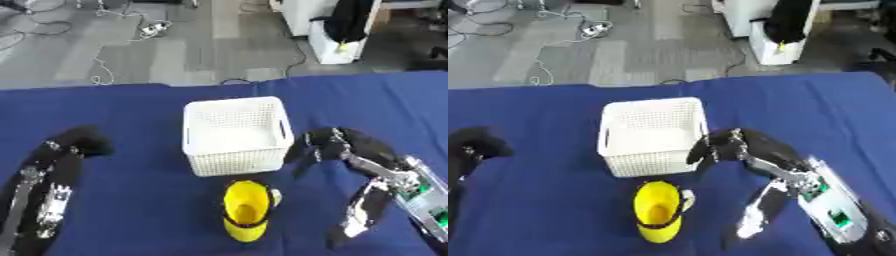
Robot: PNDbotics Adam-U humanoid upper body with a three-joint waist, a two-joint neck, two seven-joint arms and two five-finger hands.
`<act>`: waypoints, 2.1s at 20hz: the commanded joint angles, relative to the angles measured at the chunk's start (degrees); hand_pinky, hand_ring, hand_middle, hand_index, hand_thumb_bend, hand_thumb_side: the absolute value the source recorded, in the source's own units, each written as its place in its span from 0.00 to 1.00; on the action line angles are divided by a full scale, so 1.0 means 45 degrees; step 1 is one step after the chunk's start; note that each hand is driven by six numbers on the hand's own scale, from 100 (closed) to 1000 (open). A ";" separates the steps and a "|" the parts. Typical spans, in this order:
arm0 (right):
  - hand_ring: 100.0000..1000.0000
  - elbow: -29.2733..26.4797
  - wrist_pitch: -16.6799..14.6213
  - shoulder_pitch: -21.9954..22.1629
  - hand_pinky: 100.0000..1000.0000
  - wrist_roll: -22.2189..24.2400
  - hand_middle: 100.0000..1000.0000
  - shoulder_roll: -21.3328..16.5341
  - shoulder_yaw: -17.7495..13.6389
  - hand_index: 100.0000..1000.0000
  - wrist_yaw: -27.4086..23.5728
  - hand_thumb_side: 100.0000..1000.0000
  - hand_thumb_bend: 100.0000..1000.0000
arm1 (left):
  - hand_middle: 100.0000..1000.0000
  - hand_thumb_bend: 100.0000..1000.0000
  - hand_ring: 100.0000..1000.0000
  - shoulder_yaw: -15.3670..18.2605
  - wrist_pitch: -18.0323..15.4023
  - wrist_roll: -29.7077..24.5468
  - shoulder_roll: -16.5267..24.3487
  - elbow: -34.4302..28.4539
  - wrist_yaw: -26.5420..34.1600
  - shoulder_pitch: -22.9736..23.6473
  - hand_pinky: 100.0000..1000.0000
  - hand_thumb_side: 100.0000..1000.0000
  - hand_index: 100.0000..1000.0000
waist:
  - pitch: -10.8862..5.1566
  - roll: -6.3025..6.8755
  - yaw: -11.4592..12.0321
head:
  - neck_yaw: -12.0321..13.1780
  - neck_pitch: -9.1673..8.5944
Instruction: Pick up objects on the table and place them in the box.
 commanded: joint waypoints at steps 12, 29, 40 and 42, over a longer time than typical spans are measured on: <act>0.68 -0.0308 -0.1696 -0.0354 0.66 -0.0804 0.67 -0.0454 0.1108 0.57 0.3173 0.59 0.86 | 0.58 0.10 0.61 -0.0034 -0.0029 -0.0037 -0.0005 -0.0270 0.0039 -0.0125 0.66 0.82 0.79 | -0.0149 -0.0036 0.0107 | -0.0040 -0.0019; 0.66 -0.0159 -0.1696 -0.1075 0.64 -0.2250 0.66 -0.0646 0.0788 0.58 0.2721 0.59 0.84 | 0.57 0.10 0.61 -0.0045 0.0002 -0.0047 -0.0003 -0.0270 0.0062 -0.0047 0.66 0.82 0.79 | -0.0242 -0.0154 0.0112 | -0.0034 0.0078; 0.66 -0.0040 -0.1696 -0.1686 0.65 -0.1221 0.66 -0.0695 0.0890 0.58 0.1776 0.63 0.89 | 0.57 0.10 0.61 -0.0115 -0.0034 -0.0116 0.0011 -0.0270 0.0101 -0.0188 0.66 0.82 0.79 | -0.0146 -0.0113 0.0344 | -0.0126 -0.0105; 0.66 0.0030 -0.1696 -0.1761 0.65 -0.1108 0.66 -0.0652 0.0893 0.58 0.1709 0.60 0.86 | 0.57 0.10 0.61 -0.0132 -0.0046 -0.0130 0.0014 -0.0270 0.0113 -0.0233 0.66 0.82 0.79 | -0.0109 -0.0111 0.0384 | -0.0144 -0.0155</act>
